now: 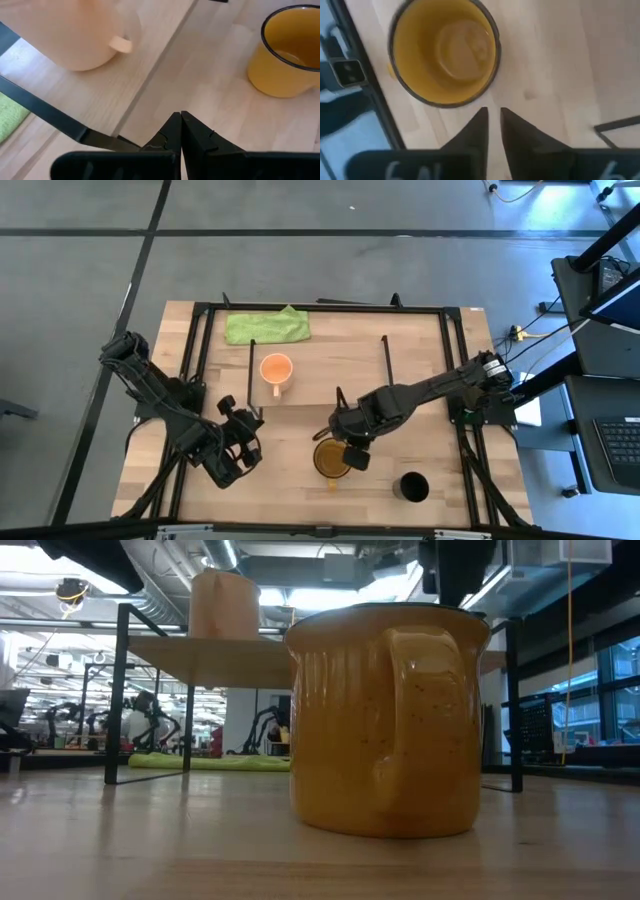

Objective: Stack small to large cups/mugs on shelf
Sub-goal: Put the yellow mug on the shelf

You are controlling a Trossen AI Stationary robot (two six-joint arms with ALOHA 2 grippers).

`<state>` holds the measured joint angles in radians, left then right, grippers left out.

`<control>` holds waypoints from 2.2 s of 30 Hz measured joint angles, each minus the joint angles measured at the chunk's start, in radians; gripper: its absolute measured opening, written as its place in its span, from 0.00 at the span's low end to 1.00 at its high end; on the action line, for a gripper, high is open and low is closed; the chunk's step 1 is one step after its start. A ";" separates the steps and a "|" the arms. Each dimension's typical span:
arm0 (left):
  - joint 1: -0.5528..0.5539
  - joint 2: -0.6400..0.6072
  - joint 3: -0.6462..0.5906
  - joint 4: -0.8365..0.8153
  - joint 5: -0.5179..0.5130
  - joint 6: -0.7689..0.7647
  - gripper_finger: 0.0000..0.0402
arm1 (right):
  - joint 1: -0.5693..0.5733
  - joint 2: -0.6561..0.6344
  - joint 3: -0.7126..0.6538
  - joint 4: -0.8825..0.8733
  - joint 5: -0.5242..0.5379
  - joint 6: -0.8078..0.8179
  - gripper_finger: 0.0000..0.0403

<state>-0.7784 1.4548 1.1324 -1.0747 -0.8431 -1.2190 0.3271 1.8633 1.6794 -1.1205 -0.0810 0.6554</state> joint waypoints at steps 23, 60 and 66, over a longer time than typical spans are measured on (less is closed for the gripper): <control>-0.030 0.000 0.000 0.006 0.049 -0.001 0.00 | -0.017 0.003 -0.197 0.291 0.045 0.256 0.54; -0.030 0.000 0.000 -0.001 0.048 -0.002 0.00 | -0.017 0.002 -0.292 0.454 0.038 0.332 0.05; -0.030 0.000 0.000 -0.002 0.041 -0.002 0.00 | -0.017 0.004 -0.202 0.429 0.035 0.291 0.05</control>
<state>-0.8082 1.4544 1.1324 -1.0768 -0.8021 -1.2209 0.3103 1.8671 1.4773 -0.6920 -0.0461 0.9463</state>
